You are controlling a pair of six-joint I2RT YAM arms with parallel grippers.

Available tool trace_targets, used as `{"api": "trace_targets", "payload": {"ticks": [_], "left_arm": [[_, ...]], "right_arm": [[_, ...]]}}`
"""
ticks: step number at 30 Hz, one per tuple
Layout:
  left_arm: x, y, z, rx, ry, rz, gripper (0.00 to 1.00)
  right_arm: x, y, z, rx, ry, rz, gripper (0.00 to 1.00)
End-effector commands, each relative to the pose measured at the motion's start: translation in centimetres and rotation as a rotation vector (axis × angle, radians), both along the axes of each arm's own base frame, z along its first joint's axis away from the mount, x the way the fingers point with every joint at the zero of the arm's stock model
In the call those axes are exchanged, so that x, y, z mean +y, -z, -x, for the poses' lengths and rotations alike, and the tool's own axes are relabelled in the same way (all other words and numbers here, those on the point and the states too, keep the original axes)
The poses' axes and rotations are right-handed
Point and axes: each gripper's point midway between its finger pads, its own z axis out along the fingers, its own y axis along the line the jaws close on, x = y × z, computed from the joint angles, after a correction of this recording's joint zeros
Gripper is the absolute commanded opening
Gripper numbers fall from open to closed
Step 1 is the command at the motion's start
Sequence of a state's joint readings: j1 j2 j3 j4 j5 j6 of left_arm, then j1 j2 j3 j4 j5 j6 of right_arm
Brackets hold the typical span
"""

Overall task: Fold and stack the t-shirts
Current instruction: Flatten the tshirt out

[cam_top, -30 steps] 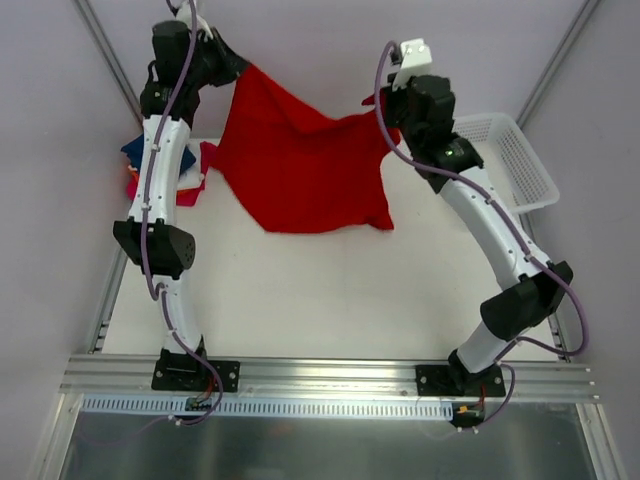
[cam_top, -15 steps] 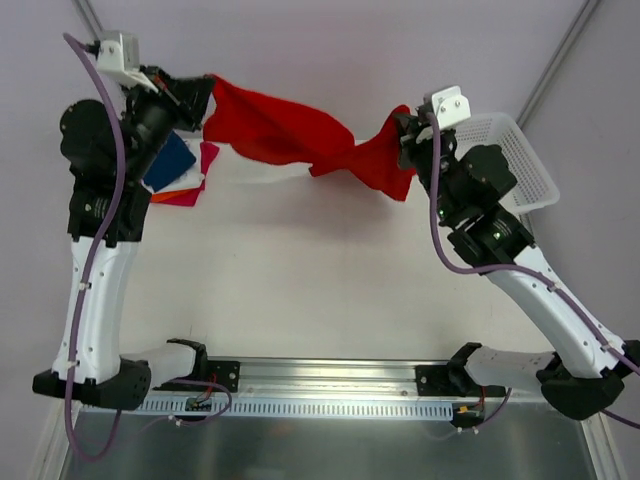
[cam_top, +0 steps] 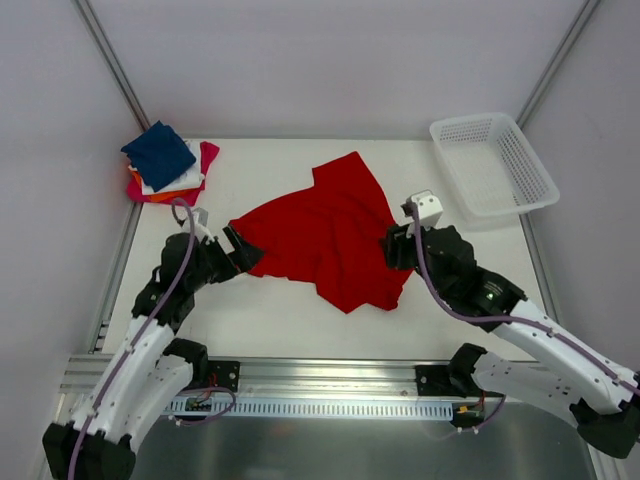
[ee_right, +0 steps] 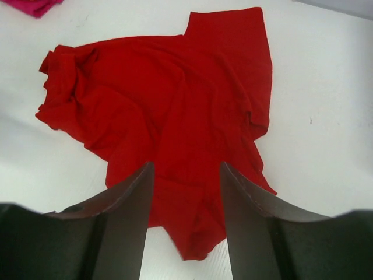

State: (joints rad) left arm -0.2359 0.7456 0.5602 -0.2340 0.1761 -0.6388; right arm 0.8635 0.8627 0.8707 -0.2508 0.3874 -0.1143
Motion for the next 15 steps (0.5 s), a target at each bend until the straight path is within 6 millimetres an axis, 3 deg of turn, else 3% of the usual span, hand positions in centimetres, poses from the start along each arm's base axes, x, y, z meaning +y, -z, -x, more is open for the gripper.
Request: {"api": "trace_targets", "payload": {"ticks": [1, 6, 8, 10, 15], "left_arm": [[0.0, -3.2, 2.5, -0.102, -0.043, 0.126, 0.99], [1.0, -5.6, 2.8, -0.151, -0.071, 0.092, 0.99], [1.0, -6.2, 1.5, -0.13, -0.075, 0.054, 0.99], [1.0, -5.5, -0.4, -0.071, -0.085, 0.008, 0.99], [-0.3, -3.7, -5.2, -0.021, -0.04, -0.052, 0.99]], "right_arm": [[-2.1, -2.9, 1.1, -0.048, 0.077, -0.14, 0.52], [-2.1, -4.5, 0.2, -0.09, 0.096, -0.102, 0.56], [-1.2, -4.5, -1.1, -0.079, 0.106, -0.056, 0.57], [-0.2, -4.1, -2.1, -0.051, 0.094, -0.04, 0.58], [3.2, -0.8, -6.4, 0.128, 0.076, -0.066, 0.56]]}}
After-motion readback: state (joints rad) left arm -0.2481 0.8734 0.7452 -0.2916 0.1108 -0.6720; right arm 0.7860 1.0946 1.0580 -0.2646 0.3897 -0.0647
